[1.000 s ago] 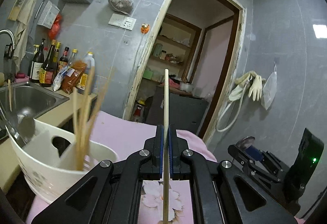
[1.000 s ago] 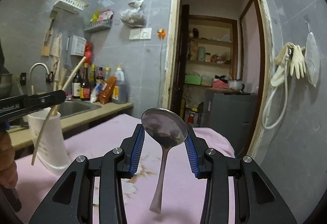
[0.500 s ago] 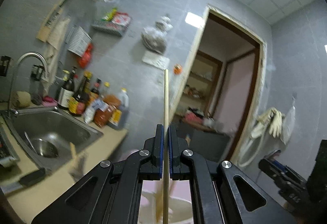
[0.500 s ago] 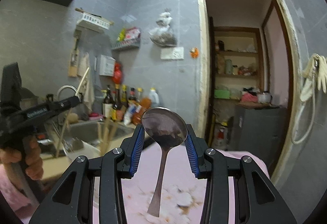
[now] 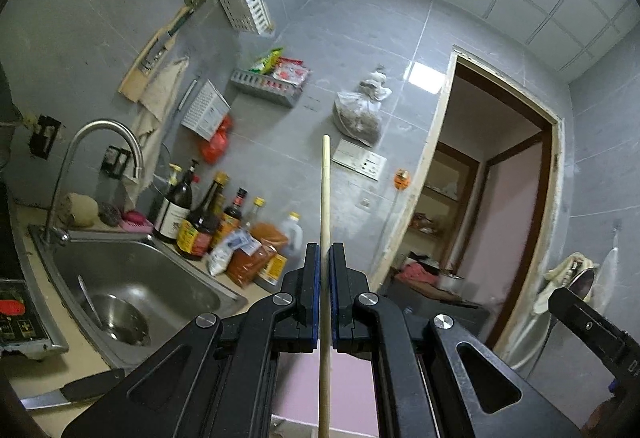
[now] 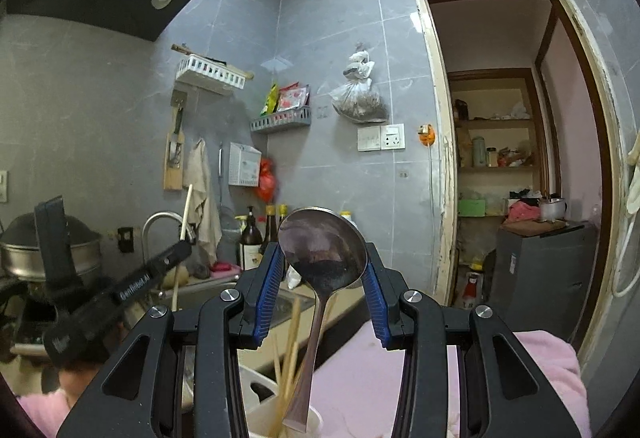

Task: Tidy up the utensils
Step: 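Lower the chopstick and spoon into the caddy and open both tools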

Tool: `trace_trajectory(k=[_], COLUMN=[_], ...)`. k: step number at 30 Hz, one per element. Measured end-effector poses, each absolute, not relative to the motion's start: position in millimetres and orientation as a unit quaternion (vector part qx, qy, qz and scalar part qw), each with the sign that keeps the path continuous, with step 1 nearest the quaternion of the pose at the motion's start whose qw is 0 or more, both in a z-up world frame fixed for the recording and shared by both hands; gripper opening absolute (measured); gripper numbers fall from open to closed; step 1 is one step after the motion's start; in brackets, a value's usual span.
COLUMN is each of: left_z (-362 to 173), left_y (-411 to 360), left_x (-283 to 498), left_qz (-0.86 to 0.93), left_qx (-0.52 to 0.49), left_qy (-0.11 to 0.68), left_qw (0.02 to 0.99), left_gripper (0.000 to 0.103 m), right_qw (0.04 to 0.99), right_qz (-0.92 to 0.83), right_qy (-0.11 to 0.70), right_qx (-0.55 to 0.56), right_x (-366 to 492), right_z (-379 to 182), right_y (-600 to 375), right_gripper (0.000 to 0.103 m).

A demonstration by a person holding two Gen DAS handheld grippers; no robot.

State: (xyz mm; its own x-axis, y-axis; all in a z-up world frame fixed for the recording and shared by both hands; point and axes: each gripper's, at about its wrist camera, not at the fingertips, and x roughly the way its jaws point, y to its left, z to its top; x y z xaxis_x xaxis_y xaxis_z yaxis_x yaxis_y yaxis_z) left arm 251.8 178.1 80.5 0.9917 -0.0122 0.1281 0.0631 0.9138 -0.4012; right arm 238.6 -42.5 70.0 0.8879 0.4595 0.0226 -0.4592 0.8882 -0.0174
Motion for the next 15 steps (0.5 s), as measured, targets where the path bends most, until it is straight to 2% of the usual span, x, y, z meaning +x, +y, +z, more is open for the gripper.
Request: trace_trajectory(k=[15], left_z=[49.5], left_y=[175.3], left_x=[258.7], left_qz=[0.001], left_qx=[-0.220], left_qy=[-0.059], left_qw=[0.974], left_gripper=[0.003], right_qw=[0.987], right_qz=[0.158], right_qy=[0.006], right_qx=[0.007], right_x=[260.7], right_z=[29.0], right_y=[-13.4], right_gripper=[0.037])
